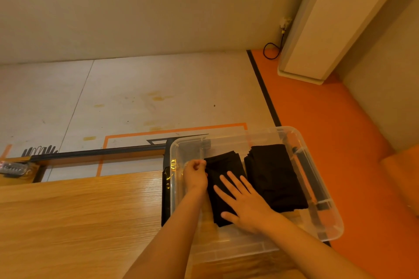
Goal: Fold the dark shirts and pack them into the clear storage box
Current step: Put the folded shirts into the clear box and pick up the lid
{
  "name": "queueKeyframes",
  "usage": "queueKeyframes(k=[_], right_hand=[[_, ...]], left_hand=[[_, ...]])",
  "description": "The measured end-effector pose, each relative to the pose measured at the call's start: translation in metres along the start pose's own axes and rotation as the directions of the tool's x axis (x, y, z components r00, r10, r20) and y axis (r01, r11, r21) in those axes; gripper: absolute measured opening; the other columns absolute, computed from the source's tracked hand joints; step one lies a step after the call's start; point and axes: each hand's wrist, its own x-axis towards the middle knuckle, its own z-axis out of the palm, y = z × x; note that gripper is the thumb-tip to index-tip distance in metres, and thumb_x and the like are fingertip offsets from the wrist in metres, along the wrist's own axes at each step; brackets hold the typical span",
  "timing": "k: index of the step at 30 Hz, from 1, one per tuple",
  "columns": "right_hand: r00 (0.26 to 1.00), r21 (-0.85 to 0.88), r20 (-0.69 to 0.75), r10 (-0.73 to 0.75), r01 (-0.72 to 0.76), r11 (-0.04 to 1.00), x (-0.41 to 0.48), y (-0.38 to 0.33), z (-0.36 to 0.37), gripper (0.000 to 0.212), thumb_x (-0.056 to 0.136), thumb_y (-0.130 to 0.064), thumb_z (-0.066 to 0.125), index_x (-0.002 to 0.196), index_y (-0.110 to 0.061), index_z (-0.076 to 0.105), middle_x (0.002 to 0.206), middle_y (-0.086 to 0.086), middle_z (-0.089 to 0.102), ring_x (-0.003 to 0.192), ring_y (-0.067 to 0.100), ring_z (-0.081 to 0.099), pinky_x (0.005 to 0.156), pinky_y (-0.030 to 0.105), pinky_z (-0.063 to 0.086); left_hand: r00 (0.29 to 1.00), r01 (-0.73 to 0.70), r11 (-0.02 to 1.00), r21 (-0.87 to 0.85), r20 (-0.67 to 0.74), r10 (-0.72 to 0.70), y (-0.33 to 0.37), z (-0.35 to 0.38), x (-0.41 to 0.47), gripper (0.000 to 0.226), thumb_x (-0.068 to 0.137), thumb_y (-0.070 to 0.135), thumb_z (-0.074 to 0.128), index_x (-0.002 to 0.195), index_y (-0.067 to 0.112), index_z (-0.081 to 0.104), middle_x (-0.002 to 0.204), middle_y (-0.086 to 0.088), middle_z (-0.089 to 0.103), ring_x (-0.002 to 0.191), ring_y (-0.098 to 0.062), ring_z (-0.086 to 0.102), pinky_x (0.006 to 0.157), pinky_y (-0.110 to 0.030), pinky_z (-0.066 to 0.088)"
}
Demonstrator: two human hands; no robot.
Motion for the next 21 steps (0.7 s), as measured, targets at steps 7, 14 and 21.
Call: queueKeyframes(k=[7, 14, 21], right_hand=[[0.969, 0.014, -0.243, 0.045, -0.043, 0.999, -0.004, -0.007, -0.013, 0.059, 0.097, -0.056, 0.022, 0.147, -0.026, 0.036, 0.152, 0.002, 0.036, 0.142, 0.025, 0.023, 0.109, 0.041, 0.015], [0.961, 0.153, -0.150, 0.231, -0.209, 0.966, 0.032, -0.017, -0.021, 0.064, 0.091, -0.045, 0.026, 0.141, -0.009, 0.043, 0.148, 0.012, 0.043, 0.140, 0.030, 0.032, 0.110, 0.044, 0.019], [0.943, 0.148, -0.175, 0.282, -0.258, 0.955, 0.038, -0.023, -0.011, 0.065, 0.090, -0.047, 0.021, 0.142, -0.012, 0.038, 0.150, 0.015, 0.038, 0.141, 0.034, 0.030, 0.112, 0.048, 0.017]], left_hand=[[0.995, 0.010, 1.000, 0.004, -0.097, -0.010, -0.001, 0.005, -0.009, 0.008, 0.101, 0.016, 0.043, 0.101, 0.016, 0.050, 0.096, -0.003, 0.055, 0.095, -0.021, 0.057, 0.076, -0.028, 0.042], [0.982, 0.186, 0.973, -0.137, -0.006, -0.189, -0.015, 0.012, -0.040, 0.044, 0.104, 0.020, 0.034, 0.148, 0.017, 0.030, 0.149, -0.008, 0.037, 0.136, -0.027, 0.038, 0.109, -0.041, 0.035], [0.939, 0.295, 0.944, -0.150, 0.228, -0.257, -0.025, 0.006, -0.042, 0.047, 0.103, 0.043, 0.029, 0.146, 0.025, 0.038, 0.146, -0.006, 0.044, 0.134, -0.023, 0.042, 0.114, -0.047, 0.030]])
